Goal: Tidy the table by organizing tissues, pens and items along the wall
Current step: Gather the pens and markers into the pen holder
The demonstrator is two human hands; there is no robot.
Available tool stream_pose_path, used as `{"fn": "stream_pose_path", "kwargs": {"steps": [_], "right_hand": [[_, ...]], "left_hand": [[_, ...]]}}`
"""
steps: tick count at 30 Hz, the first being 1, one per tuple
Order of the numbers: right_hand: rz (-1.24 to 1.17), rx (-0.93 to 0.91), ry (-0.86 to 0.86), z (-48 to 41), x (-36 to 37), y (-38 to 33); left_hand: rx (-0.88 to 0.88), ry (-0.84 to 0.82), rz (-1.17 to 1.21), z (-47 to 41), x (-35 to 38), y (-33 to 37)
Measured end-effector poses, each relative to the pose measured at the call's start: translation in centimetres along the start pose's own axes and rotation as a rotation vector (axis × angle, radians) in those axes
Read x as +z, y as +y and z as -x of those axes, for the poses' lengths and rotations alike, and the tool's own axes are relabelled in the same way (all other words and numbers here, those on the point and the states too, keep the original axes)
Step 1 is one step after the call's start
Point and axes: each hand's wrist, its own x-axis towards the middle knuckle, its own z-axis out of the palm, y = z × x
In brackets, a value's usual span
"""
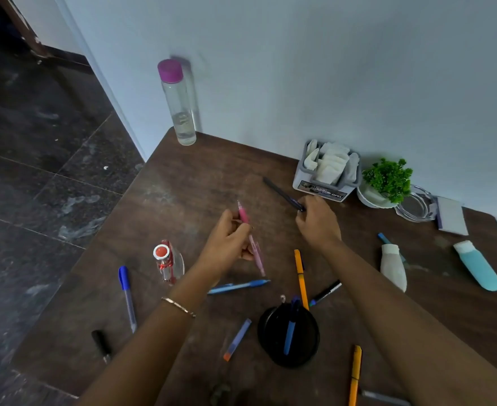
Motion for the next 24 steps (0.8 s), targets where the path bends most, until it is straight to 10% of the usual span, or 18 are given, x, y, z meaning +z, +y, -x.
{"fn": "stream_pose_path", "kwargs": {"steps": [7, 13, 24], "right_hand": [[-0.545, 0.181, 0.304, 6.4, -4.6, 0.4], [-1.059, 0.212, 0.24, 14.0, -10.6, 0.4], [-0.484, -0.262, 0.216, 19.3, -12.0, -0.1]], "left_hand": [[0.124, 0.029, 0.047, 6.3, 0.9, -0.2], [0.187, 0.054, -0.031, 11.2, 2.3, -1.7], [0.282, 0.16, -0.559, 12.9, 4.2, -5.1]]}}
